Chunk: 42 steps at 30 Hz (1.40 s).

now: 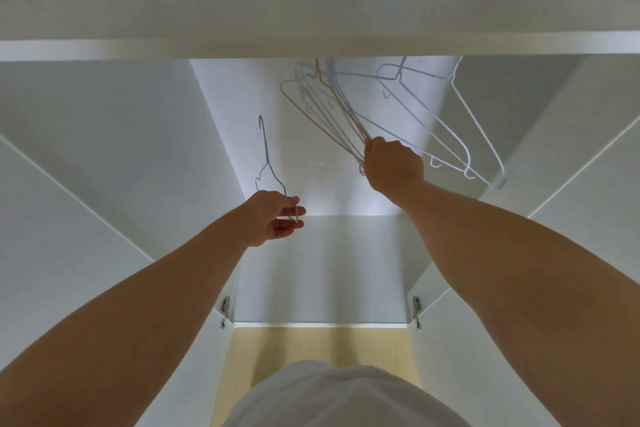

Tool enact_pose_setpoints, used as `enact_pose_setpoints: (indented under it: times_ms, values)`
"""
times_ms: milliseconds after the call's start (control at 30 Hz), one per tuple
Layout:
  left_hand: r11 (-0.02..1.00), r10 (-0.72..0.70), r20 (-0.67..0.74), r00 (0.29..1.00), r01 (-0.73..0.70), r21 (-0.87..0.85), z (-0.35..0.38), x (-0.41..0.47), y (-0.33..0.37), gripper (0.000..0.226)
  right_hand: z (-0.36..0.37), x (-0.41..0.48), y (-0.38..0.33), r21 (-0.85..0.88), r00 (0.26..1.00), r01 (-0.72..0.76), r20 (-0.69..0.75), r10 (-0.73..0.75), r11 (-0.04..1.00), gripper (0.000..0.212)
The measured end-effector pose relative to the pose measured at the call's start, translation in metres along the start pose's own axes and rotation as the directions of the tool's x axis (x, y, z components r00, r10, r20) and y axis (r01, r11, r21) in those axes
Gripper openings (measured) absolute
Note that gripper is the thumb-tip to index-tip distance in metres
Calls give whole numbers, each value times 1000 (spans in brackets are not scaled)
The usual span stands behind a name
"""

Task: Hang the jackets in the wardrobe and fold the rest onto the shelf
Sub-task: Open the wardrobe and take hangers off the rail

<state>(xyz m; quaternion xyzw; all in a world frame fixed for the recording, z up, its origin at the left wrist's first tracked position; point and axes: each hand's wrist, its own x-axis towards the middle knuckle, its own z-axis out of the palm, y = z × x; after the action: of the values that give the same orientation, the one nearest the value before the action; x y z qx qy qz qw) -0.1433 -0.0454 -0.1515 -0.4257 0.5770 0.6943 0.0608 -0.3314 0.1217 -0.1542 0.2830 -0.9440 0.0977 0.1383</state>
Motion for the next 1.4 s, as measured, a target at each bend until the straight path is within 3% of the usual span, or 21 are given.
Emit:
enact_pose_setpoints:
  times_ms: [700,833,1167,1267,1333,1400]
  values:
    - [990,52,137,989,-69,119,90,11,31,8,-27,-21,110,-17,939,-331,95,331,944,51]
    - [987,56,154,987,-78,142,103,15,32,7,-27,-22,125,-30,903,-412,120,413,911,39]
    - [983,51,182,982,-82,167,123,22,36,10,-32,-20,140,-275,932,-309,102,348,910,25]
    - [983,52,182,982,-83,165,124,24,38,12,-28,-16,140,-314,959,-236,75,272,920,57]
    - [983,52,181,982,-83,166,125,26,38,12,-26,-9,139,-232,955,-265,68,288,936,79]
    - [984,52,178,983,-81,162,125,28,39,11,-25,1,138,-133,923,-331,161,350,934,94]
